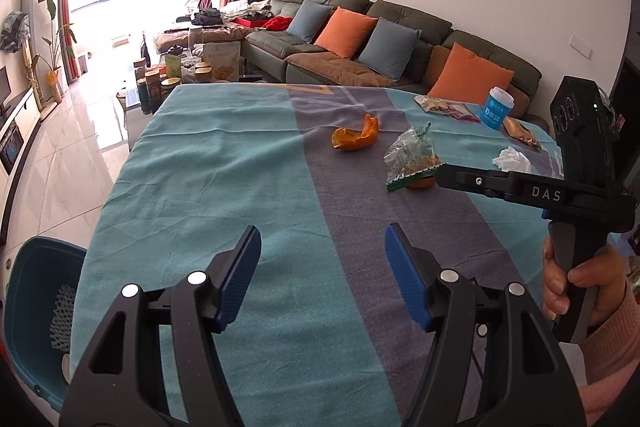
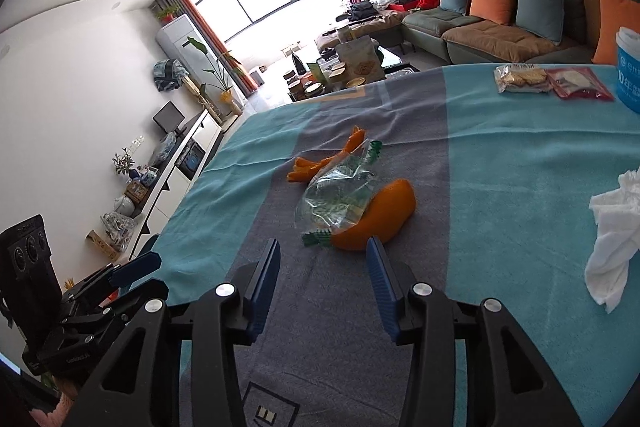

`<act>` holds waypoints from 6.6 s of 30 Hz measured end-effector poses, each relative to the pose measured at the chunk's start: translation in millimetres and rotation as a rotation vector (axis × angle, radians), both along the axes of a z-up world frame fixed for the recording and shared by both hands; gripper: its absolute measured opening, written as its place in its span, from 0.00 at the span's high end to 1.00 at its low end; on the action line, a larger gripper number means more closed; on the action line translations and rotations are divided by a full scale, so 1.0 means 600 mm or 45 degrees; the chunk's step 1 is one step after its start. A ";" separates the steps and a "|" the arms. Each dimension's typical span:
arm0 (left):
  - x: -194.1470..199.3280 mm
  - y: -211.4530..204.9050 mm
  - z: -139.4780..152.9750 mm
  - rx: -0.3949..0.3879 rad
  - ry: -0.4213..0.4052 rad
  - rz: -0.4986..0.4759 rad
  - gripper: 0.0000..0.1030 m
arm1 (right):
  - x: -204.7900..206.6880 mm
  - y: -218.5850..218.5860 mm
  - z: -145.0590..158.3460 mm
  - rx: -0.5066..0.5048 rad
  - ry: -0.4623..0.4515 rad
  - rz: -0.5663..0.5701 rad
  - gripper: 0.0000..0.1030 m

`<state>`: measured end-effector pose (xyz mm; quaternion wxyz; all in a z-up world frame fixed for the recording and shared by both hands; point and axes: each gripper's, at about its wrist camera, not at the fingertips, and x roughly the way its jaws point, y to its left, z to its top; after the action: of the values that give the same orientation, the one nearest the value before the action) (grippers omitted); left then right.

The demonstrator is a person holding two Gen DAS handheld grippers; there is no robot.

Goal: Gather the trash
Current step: 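Move both open tools back over the table toward the orange peels, then grasp an orange peel with the left tool while the right tool grasps the white tissue, then carry the orange peel and white tissue over the teal bin with both tools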

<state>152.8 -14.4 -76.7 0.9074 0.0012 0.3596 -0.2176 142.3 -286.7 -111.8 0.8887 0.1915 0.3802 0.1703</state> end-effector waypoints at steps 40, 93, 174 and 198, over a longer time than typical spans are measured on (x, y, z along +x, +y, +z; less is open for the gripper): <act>0.142 -0.240 -0.060 0.057 0.225 -0.295 0.65 | -0.019 -0.145 0.023 0.193 -0.116 -0.144 0.97; -0.009 -0.043 0.005 0.004 0.063 -0.085 0.86 | -0.093 -0.217 0.026 0.023 -0.110 -0.305 0.81; -0.104 0.257 0.040 0.017 -0.013 0.399 0.86 | -0.051 0.249 0.069 0.104 -0.139 0.563 0.81; -0.106 0.318 0.034 0.021 -0.009 0.518 0.86 | -0.023 0.332 0.068 0.091 -0.120 0.684 0.81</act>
<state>89.2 176.6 -56.3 0.9338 -0.0635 0.3510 -0.0267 128.6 -87.7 -71.2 0.8210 0.1070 0.3694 0.4220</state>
